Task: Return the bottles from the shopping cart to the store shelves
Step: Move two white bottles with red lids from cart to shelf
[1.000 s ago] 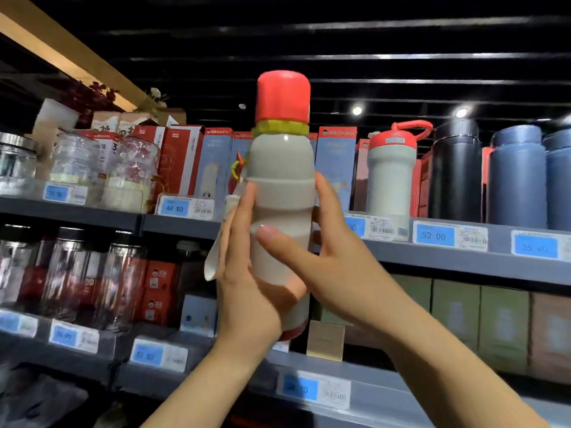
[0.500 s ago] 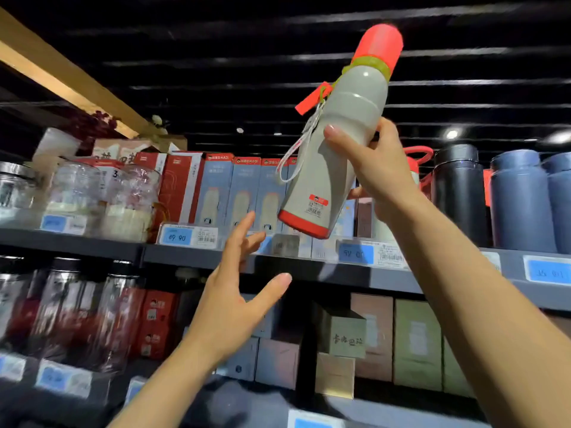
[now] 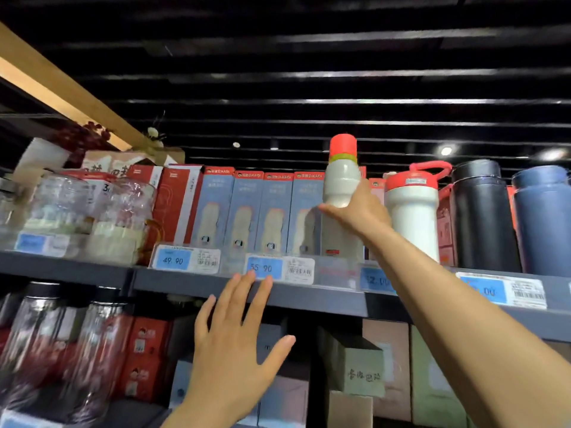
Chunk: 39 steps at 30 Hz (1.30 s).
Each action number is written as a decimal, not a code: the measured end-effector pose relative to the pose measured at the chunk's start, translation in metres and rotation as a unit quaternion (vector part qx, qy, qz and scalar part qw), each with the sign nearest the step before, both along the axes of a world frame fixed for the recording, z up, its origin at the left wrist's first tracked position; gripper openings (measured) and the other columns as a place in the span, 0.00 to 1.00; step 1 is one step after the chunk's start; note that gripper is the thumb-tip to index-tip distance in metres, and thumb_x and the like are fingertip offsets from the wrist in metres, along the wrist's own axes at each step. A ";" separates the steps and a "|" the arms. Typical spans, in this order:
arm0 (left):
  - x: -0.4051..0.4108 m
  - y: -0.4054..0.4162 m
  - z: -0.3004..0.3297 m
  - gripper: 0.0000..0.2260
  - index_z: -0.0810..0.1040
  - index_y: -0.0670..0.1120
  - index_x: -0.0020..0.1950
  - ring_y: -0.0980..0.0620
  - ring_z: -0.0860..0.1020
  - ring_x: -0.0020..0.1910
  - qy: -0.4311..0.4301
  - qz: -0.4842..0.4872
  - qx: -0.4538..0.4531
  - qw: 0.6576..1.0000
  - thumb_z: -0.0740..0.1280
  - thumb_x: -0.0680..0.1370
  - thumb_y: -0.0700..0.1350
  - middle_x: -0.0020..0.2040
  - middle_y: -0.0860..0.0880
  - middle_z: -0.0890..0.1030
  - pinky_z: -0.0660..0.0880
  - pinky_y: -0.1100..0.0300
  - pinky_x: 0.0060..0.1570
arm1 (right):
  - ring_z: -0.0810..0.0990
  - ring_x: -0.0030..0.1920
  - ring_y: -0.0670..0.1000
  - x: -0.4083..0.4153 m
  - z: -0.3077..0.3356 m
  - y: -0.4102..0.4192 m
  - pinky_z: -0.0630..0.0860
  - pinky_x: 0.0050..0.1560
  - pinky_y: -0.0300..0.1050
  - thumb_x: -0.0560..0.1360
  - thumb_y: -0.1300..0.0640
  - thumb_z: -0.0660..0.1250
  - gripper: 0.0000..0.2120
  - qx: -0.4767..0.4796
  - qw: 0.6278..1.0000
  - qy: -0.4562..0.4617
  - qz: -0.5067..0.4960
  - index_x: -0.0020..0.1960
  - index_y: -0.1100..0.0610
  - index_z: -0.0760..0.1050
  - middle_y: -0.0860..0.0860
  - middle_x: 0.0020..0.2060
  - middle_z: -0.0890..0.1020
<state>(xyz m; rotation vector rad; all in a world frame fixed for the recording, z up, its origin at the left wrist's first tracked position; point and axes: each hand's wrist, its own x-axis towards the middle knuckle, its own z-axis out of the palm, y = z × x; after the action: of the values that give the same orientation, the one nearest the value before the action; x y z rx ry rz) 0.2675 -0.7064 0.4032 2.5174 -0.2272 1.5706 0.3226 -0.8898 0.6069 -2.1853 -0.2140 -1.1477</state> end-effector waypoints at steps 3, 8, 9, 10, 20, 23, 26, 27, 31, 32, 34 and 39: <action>0.005 -0.004 -0.001 0.35 0.56 0.52 0.78 0.49 0.56 0.75 -0.026 -0.006 -0.009 1.000 0.44 0.77 0.70 0.76 0.49 0.61 0.48 0.49 0.71 | 0.74 0.61 0.61 0.010 -0.007 -0.002 0.68 0.48 0.50 0.69 0.37 0.71 0.43 -0.030 0.998 0.023 -0.047 0.71 0.58 0.56 0.59 0.63 0.74; 0.002 -0.003 -0.001 0.34 0.60 0.52 0.77 0.49 0.57 0.75 -0.045 -0.024 0.001 0.999 0.46 0.77 0.70 0.75 0.49 0.63 0.50 0.48 0.69 | 0.75 0.60 0.62 0.017 -0.006 -0.010 0.71 0.49 0.52 0.67 0.36 0.72 0.46 0.001 0.997 0.045 -0.059 0.71 0.60 0.55 0.60 0.63 0.73; 0.001 -0.003 -0.001 0.33 0.62 0.52 0.76 0.50 0.57 0.75 -0.049 -0.031 -0.003 0.998 0.46 0.77 0.69 0.75 0.49 0.64 0.50 0.49 0.69 | 0.75 0.60 0.62 0.018 -0.006 -0.009 0.72 0.50 0.52 0.67 0.36 0.72 0.46 -0.001 0.997 0.043 -0.068 0.71 0.60 0.55 0.60 0.63 0.73; -0.001 -0.002 -0.001 0.32 0.64 0.52 0.75 0.50 0.58 0.74 -0.054 -0.041 -0.009 0.998 0.47 0.78 0.68 0.74 0.49 0.65 0.50 0.49 0.69 | 0.75 0.61 0.62 0.018 -0.007 -0.007 0.72 0.52 0.53 0.67 0.36 0.72 0.46 -0.006 0.996 0.038 -0.079 0.72 0.60 0.54 0.60 0.64 0.73; -0.008 0.004 0.008 0.23 0.74 0.52 0.68 0.52 0.66 0.68 -0.088 -0.065 -0.019 0.994 0.51 0.80 0.59 0.66 0.50 0.76 0.56 0.49 0.67 | 0.71 0.65 0.64 0.018 -0.012 0.007 0.71 0.56 0.56 0.70 0.36 0.70 0.52 -0.017 0.989 0.050 -0.135 0.77 0.60 0.44 0.62 0.67 0.69; -0.006 0.004 0.008 0.22 0.76 0.52 0.67 0.50 0.70 0.66 -0.095 -0.068 -0.020 0.993 0.53 0.79 0.58 0.64 0.49 0.77 0.57 0.49 0.66 | 0.72 0.65 0.64 0.011 -0.016 0.008 0.70 0.56 0.54 0.72 0.32 0.63 0.52 -0.032 0.987 0.065 -0.144 0.78 0.59 0.38 0.63 0.69 0.69; -0.003 0.006 0.010 0.20 0.78 0.53 0.64 0.52 0.70 0.64 -0.119 -0.089 -0.032 0.988 0.54 0.78 0.57 0.61 0.51 0.79 0.58 0.49 0.64 | 0.72 0.65 0.63 -0.007 -0.012 0.010 0.71 0.55 0.55 0.71 0.29 0.61 0.53 -0.054 0.986 0.034 -0.153 0.78 0.58 0.37 0.61 0.71 0.67; 0.000 0.006 0.011 0.19 0.78 0.53 0.63 0.52 0.69 0.63 -0.129 -0.095 -0.036 0.986 0.55 0.78 0.56 0.60 0.52 0.79 0.59 0.49 0.63 | 0.73 0.64 0.63 -0.016 -0.012 0.012 0.72 0.52 0.54 0.70 0.30 0.62 0.53 -0.068 0.986 0.021 -0.153 0.78 0.57 0.37 0.61 0.69 0.69; 0.008 0.007 0.009 0.18 0.79 0.54 0.61 0.53 0.70 0.62 -0.157 -0.122 -0.064 0.978 0.56 0.76 0.56 0.59 0.53 0.79 0.59 0.46 0.62 | 0.77 0.57 0.60 -0.061 -0.043 0.023 0.72 0.42 0.49 0.72 0.38 0.68 0.47 -0.155 0.975 -0.063 -0.144 0.77 0.47 0.41 0.56 0.64 0.74; 0.009 0.005 0.009 0.18 0.79 0.54 0.61 0.53 0.70 0.62 -0.161 -0.127 -0.075 0.976 0.56 0.76 0.55 0.59 0.53 0.79 0.59 0.45 0.62 | 0.77 0.57 0.59 -0.074 -0.058 0.027 0.72 0.43 0.48 0.73 0.40 0.67 0.44 -0.181 0.970 -0.080 -0.138 0.77 0.45 0.42 0.54 0.65 0.74; 0.008 0.002 0.011 0.19 0.80 0.52 0.60 0.52 0.70 0.62 -0.157 -0.135 -0.096 0.974 0.56 0.76 0.55 0.59 0.52 0.79 0.59 0.45 0.62 | 0.78 0.54 0.55 -0.096 -0.087 0.035 0.72 0.43 0.48 0.75 0.43 0.66 0.40 -0.226 0.961 -0.102 -0.126 0.76 0.44 0.42 0.50 0.63 0.74; 0.000 0.005 0.009 0.23 0.78 0.52 0.63 0.54 0.66 0.68 -0.084 -0.177 -0.112 0.974 0.54 0.76 0.58 0.65 0.51 0.77 0.58 0.46 0.66 | 0.75 0.55 0.51 -0.132 -0.129 0.032 0.75 0.49 0.47 0.76 0.45 0.64 0.36 -0.304 0.941 -0.065 -0.137 0.76 0.45 0.47 0.48 0.57 0.74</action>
<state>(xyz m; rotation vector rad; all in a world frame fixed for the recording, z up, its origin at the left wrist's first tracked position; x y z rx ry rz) 0.2672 -0.7016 0.4120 2.0415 -0.4628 1.5624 0.1904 -0.8581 0.4782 -2.7420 -0.3712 -1.5377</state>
